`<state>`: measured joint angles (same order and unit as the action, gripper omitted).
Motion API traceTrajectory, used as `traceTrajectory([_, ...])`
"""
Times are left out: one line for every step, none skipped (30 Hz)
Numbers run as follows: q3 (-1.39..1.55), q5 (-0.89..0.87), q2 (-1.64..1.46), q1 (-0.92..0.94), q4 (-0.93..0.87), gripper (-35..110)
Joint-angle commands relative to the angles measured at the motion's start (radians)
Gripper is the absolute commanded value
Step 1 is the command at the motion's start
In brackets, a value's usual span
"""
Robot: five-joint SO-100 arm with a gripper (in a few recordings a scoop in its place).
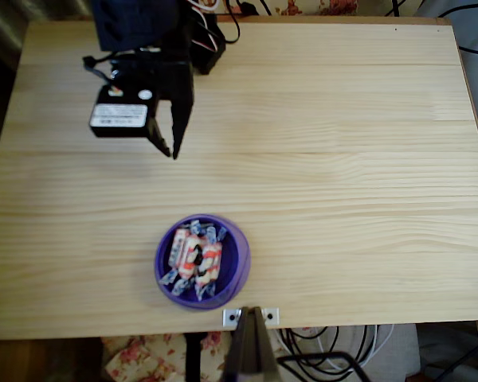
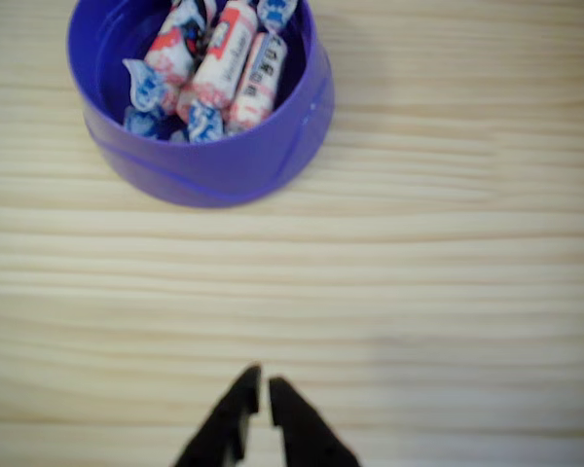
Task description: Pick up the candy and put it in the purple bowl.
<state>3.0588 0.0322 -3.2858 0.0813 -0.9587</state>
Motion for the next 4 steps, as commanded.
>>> traceTrajectory([-0.021,0.017,-0.014,0.008,-0.005,0])
traceTrajectory([-0.021,0.017,-0.014,0.008,-0.005,0])
traceTrajectory([-0.021,0.017,-0.014,0.008,-0.005,0])
traceTrajectory([-0.021,0.017,-0.014,0.008,-0.005,0])
